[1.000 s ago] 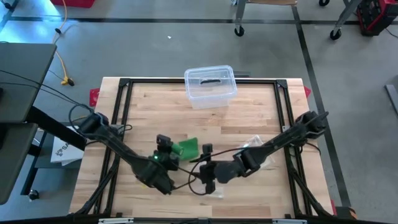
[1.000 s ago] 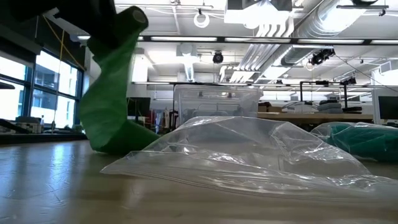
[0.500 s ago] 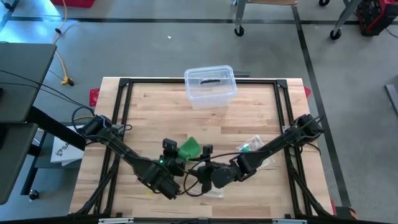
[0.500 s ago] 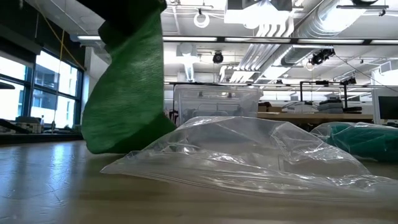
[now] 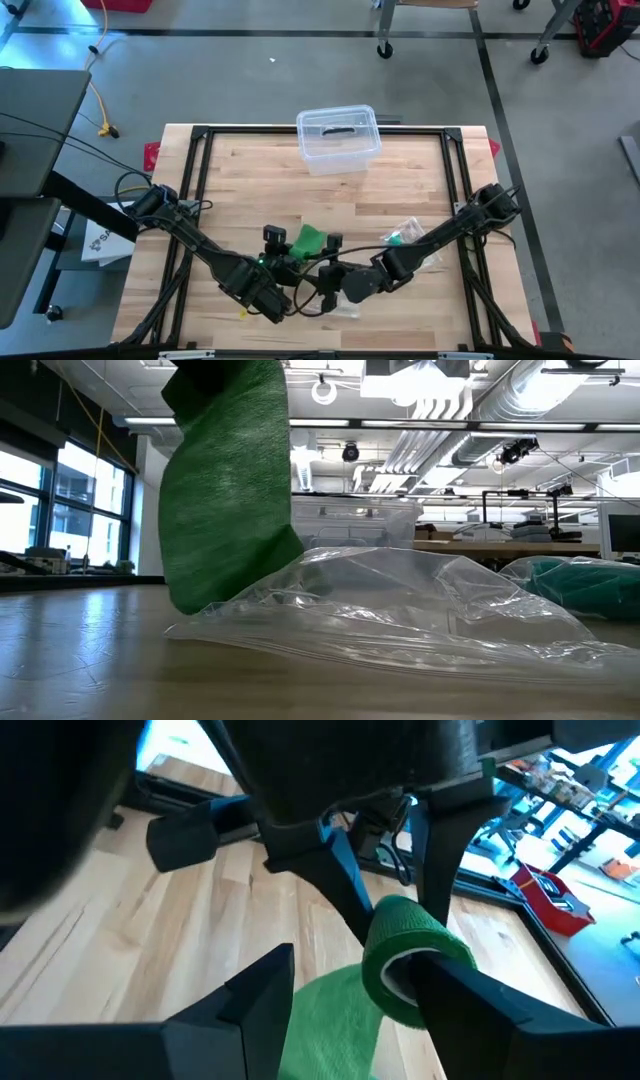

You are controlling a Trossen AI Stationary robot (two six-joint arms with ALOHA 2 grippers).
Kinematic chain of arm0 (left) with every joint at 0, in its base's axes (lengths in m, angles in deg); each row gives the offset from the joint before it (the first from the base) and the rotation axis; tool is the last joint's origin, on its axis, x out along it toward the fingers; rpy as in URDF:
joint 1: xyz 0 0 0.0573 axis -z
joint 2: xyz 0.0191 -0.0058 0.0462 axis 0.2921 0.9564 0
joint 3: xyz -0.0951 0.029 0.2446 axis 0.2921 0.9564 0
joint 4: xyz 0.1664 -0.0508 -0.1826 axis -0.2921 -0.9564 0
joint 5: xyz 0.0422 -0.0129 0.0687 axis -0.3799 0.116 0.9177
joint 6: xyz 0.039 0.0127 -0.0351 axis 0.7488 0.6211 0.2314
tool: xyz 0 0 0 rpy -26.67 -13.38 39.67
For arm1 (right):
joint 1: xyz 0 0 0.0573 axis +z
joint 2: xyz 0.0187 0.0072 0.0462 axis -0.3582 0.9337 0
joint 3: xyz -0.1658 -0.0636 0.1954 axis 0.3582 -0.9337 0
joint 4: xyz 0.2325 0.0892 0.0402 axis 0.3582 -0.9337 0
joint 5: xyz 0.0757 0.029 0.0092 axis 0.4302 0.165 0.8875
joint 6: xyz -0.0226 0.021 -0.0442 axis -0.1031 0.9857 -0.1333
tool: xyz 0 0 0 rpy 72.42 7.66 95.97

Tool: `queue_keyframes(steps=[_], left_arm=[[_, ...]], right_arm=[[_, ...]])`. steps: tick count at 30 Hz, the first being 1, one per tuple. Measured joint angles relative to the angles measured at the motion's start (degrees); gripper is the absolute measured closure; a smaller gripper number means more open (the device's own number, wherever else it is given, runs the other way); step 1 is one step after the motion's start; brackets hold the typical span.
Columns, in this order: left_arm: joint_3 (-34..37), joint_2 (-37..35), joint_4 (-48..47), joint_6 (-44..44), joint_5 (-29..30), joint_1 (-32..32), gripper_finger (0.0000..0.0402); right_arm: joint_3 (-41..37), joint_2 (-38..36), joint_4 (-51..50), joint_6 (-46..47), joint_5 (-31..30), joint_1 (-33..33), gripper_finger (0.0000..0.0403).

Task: Roll bandage
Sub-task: Roll the green bandage

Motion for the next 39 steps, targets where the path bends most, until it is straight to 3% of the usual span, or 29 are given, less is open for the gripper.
queue_keyframes(steps=[6, 9, 19, 22, 28, 32, 35, 39], left_arm=[[0.08, 0.0, 0.48, 1.38, 0.18, 0.91, 0.0305], [0.14, 0.07, 0.66, 2.11, 0.22, 1.4, 0.0305], [0.15, -0.16, 0.82, 3.78, 2.8, 2.74, 0.0287], [0.15, -1.65, 1.4, 2.5, 2.72, 2.72, 0.0261], [-0.09, -7.27, 2.08, 1.06, -1.0, 3.04, 0.0197], [1.48, -12.29, 2.25, -1.39, -1.06, 3.62, 0.018], [6.25, -16.88, 6.0, -3.69, 2.54, 5.24, 0.018], [16.98, -23.98, 19.48, -4.41, 6.62, 8.24, 0.0188]], right_arm=[[0.02, 0.0, 0.16, 6.24, 0.89, -0.99, 0.021], [0.02, 0.0, 0.09, 8.86, 1.2, -1.43, 0.0232], [0.11, -0.04, -3.11, 10.7, 1.38, -2.03, 0.039], [0.11, -0.04, -3.88, 11.91, -0.23, -2.03, 0.039], [0.0, -0.16, -11.16, 12.42, -9.86, -0.85, 0.0398], [-0.07, -2.79, -17.74, 14.11, -10.55, 2.03, 0.0399], [-0.07, -5.74, -18.61, 10.78, -12.44, 4.57, 0.04], [-0.07, -10.08, -18.29, 7.6, -14.89, 8.4, 0.0401]])
